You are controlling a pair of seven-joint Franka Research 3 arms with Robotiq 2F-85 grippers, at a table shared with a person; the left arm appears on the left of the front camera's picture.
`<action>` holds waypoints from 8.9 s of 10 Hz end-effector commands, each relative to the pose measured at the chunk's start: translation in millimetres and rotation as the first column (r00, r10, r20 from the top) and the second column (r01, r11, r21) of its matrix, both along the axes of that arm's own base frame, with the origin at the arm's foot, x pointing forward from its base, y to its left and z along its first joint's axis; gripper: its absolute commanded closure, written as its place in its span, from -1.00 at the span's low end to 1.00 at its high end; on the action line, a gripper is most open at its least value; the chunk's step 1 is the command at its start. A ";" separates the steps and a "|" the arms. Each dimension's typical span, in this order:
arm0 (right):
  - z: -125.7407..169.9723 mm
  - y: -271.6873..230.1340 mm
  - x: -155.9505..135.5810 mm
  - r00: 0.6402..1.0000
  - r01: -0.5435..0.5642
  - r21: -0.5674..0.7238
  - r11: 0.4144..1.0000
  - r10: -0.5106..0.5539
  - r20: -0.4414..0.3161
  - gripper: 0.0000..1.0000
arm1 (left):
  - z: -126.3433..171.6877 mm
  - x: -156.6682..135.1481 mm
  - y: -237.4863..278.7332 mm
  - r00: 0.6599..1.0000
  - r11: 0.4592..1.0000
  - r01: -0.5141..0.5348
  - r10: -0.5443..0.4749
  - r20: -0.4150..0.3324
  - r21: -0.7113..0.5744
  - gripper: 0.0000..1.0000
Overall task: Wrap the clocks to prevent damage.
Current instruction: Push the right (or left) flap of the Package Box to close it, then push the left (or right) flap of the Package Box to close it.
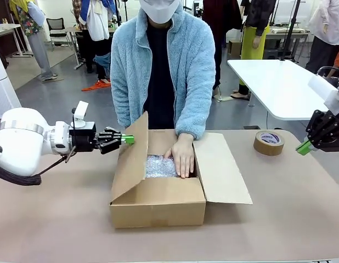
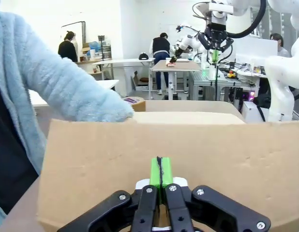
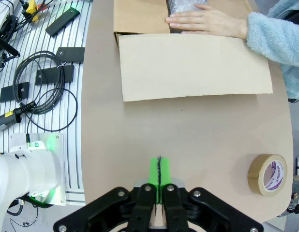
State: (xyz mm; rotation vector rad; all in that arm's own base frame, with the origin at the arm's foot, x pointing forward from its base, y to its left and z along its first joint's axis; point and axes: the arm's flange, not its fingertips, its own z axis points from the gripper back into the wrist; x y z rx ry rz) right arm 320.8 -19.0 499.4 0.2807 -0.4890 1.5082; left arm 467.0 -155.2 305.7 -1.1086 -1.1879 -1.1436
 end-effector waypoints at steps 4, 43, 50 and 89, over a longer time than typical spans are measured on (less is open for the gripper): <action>-1.5 -0.5 1.7 1.000 -0.019 0.036 0.999 0.019 0.001 0.98 | -26.8 -12.1 -7.0 0.999 0.999 0.041 -0.041 0.004 -0.004 0.99; 0.0 -0.1 0.0 1.000 0.000 0.000 1.000 0.000 0.000 0.98 | -39.7 -22.4 -6.7 0.982 0.981 0.187 -0.187 0.009 0.045 0.99; -153.2 -17.5 45.8 0.998 0.067 0.417 0.906 -0.069 -0.010 0.98 | -39.7 -22.4 -6.7 0.982 0.981 0.187 -0.187 0.009 0.045 0.99; -218.9 155.7 176.8 0.990 -0.108 0.837 0.536 0.138 0.040 0.98 | -39.7 -22.4 -6.7 0.982 0.981 0.187 -0.187 0.009 0.045 0.99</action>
